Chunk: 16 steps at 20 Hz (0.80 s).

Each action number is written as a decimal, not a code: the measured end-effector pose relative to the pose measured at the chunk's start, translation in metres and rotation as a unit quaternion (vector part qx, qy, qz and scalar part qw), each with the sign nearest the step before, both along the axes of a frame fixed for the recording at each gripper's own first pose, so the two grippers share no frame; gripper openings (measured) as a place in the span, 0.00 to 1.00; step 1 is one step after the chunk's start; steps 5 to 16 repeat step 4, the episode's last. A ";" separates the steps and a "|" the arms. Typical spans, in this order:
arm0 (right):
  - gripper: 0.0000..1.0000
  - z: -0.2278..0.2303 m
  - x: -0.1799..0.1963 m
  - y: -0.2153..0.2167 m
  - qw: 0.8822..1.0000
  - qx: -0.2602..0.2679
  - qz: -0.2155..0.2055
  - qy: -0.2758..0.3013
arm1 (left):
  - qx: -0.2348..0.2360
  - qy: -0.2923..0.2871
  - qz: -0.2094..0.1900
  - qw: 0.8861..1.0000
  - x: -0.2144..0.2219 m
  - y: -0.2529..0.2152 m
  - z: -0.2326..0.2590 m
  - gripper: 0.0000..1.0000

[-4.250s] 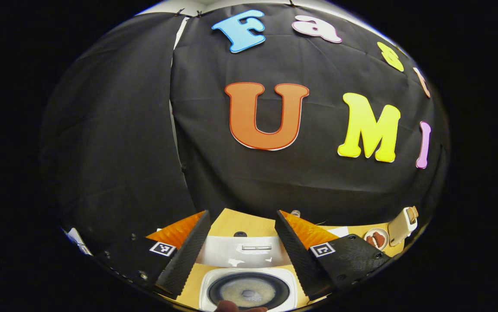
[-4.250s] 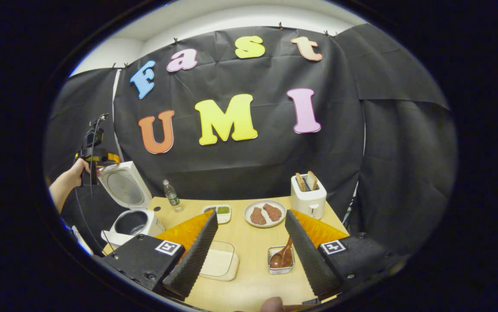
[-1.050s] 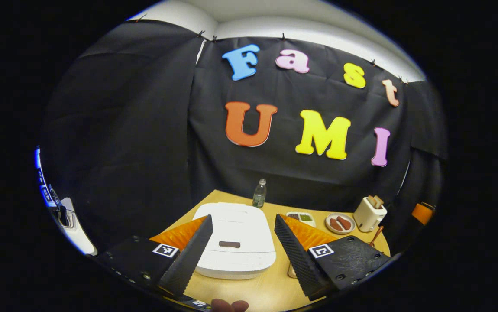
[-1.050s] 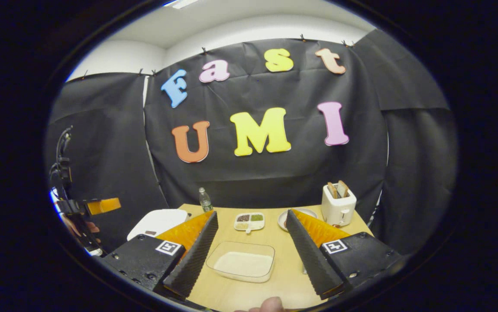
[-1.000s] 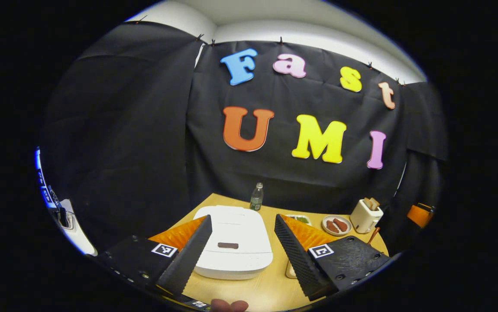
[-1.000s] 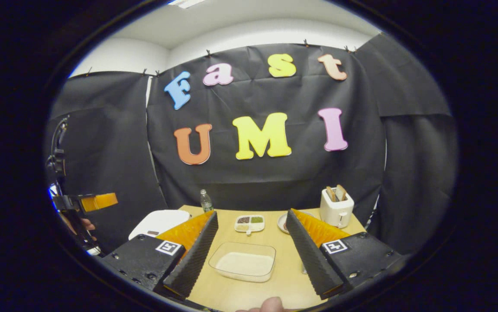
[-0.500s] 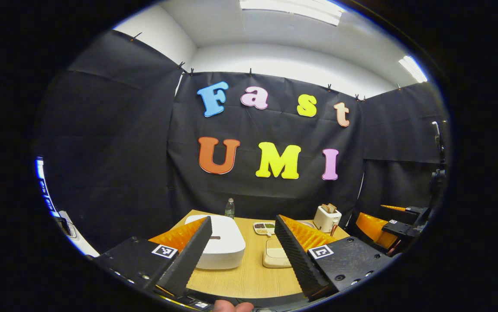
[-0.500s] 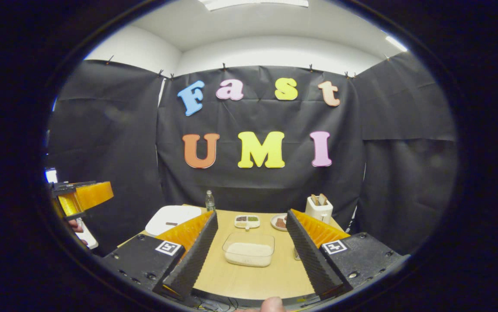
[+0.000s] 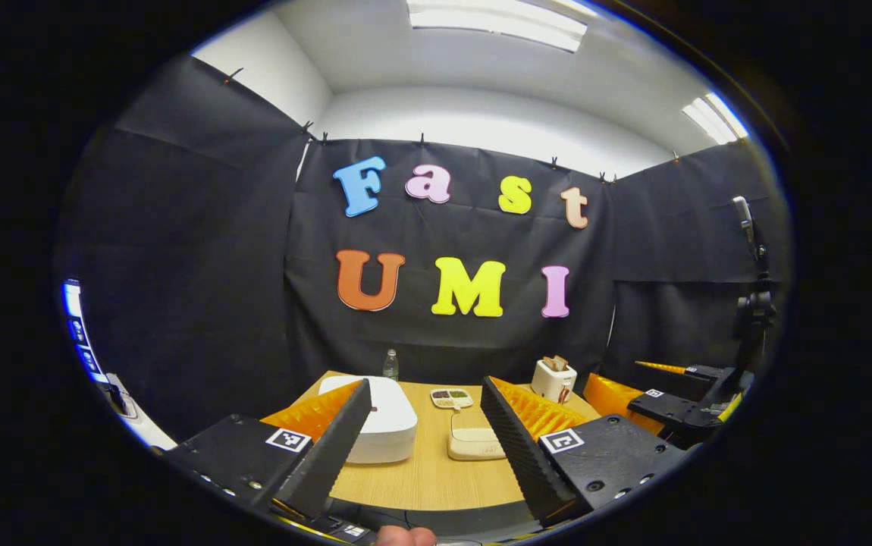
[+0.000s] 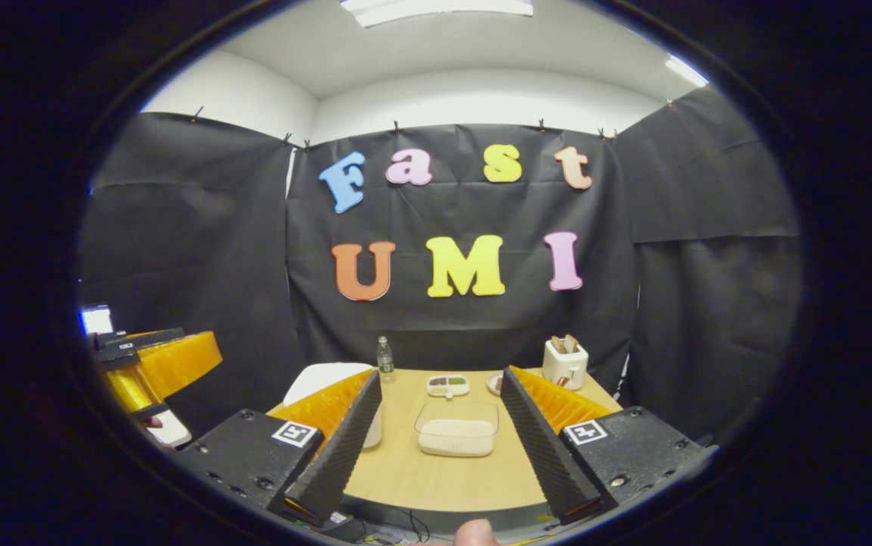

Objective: Close the left gripper, press the button to open the rice cooker; take a wooden spoon from the chopstick holder with the right hand, scoop a spoonful of rice and pour it into the rice cooker, then put the wooden spoon back into the chopstick holder.

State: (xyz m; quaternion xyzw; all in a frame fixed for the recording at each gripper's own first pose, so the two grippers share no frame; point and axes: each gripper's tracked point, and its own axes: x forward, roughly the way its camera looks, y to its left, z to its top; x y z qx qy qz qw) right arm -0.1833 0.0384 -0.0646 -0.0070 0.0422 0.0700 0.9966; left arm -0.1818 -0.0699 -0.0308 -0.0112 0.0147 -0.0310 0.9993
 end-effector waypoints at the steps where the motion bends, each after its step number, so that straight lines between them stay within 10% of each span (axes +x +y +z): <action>1: 1.00 0.001 -0.002 0.001 1.000 0.001 0.000 -0.002 | 0.002 -0.002 0.001 1.000 -0.001 0.001 0.001 0.95; 16: 1.00 0.002 -0.003 -0.001 1.000 -0.003 -0.003 -0.005 | 0.005 -0.007 -0.004 1.000 -0.006 0.000 0.002 0.94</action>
